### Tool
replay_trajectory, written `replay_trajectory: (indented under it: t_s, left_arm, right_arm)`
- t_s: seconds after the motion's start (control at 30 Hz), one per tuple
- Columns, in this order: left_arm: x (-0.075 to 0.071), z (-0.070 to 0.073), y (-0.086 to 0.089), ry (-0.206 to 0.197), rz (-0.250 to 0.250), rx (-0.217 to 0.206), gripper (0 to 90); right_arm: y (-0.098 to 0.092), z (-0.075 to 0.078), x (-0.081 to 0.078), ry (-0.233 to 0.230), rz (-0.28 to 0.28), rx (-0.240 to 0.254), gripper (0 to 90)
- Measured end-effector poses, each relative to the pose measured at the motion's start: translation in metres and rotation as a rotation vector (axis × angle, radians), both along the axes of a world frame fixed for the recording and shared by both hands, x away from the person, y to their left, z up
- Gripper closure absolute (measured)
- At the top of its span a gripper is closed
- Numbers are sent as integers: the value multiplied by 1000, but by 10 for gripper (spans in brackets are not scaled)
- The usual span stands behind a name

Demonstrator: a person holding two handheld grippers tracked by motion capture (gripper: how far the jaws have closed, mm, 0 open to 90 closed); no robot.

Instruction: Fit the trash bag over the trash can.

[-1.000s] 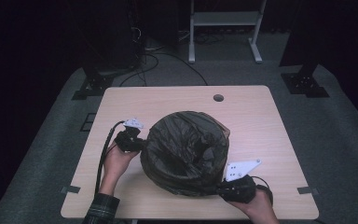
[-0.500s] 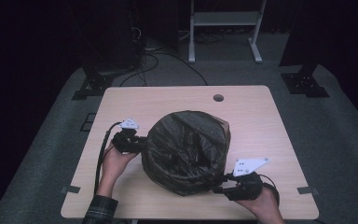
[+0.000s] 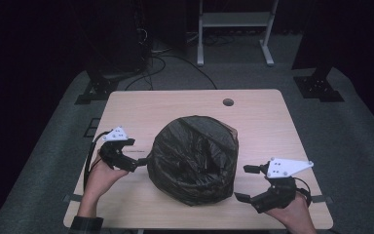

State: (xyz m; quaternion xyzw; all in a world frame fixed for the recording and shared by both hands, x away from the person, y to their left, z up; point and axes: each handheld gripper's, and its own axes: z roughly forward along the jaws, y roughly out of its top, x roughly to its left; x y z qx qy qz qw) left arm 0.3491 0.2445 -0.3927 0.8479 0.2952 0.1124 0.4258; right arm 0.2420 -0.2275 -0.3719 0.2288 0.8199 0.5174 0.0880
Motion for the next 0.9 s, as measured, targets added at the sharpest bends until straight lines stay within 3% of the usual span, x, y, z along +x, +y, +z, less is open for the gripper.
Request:
replay_trajectory:
  t_s: [0.13, 0.3, 0.5, 0.8, 0.9]
  left_arm:
    - [-15, -7, 6, -4, -44, 12, 0]
    - [-33, -19, 7, -10, -65, 49, 0]
    - [-48, -35, 2, -12, -76, 62, 0]
    - [-56, -66, -6, 17, -101, 103, 0]
    - [-56, -73, -9, 23, -110, 111, 0]
  right_arm:
    - [-2, 15, 1, -44, -30, -7, 99]
    - [-1, 33, 8, -68, -8, 13, 99]
    - [9, 57, 20, -102, 15, 8, 97]
    - [40, 84, 45, -113, 71, -13, 98]
    - [55, 87, 55, -95, 90, -50, 98]
